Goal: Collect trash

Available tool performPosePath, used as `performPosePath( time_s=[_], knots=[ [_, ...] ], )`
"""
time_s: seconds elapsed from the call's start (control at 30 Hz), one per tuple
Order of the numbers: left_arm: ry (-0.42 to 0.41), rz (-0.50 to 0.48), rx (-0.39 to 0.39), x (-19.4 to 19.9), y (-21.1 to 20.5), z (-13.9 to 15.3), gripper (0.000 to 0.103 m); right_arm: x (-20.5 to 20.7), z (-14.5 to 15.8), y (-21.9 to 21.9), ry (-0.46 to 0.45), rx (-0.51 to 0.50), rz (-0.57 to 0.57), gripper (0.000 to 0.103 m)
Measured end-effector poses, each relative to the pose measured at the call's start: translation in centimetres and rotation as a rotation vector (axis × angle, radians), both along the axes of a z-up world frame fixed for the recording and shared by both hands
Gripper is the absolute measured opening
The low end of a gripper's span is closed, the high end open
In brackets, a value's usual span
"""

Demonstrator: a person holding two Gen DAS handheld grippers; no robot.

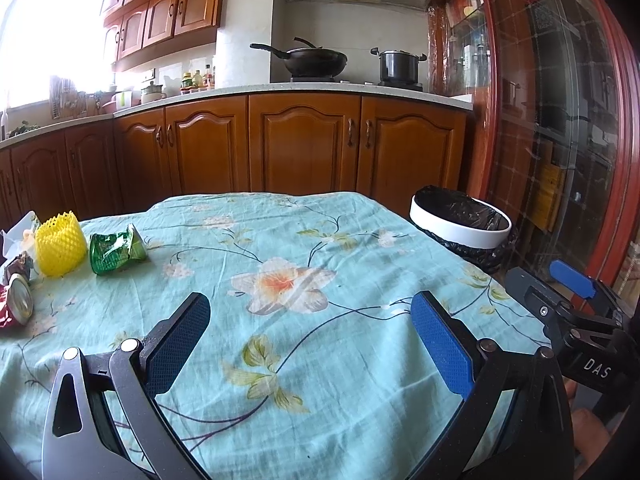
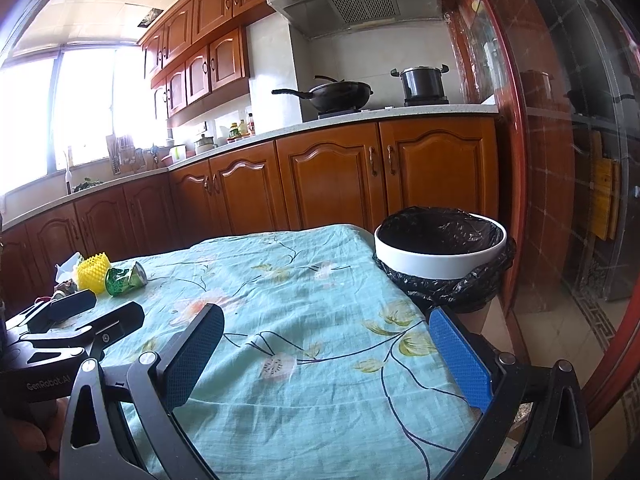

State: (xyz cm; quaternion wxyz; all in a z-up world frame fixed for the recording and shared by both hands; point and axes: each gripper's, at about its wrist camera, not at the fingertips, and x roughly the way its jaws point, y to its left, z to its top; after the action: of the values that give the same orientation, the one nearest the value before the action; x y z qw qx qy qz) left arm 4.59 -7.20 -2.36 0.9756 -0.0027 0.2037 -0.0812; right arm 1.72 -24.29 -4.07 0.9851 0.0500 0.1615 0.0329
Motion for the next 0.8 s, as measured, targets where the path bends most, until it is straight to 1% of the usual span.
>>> performPosePath(
  time_s=[0.8],
  knots=[
    [0.013, -0.005, -0.003, 0.19, 0.08, -0.36, 0.103, 0.02, 0.10, 0.33, 0.003, 0.009, 0.008, 0.103]
  ],
)
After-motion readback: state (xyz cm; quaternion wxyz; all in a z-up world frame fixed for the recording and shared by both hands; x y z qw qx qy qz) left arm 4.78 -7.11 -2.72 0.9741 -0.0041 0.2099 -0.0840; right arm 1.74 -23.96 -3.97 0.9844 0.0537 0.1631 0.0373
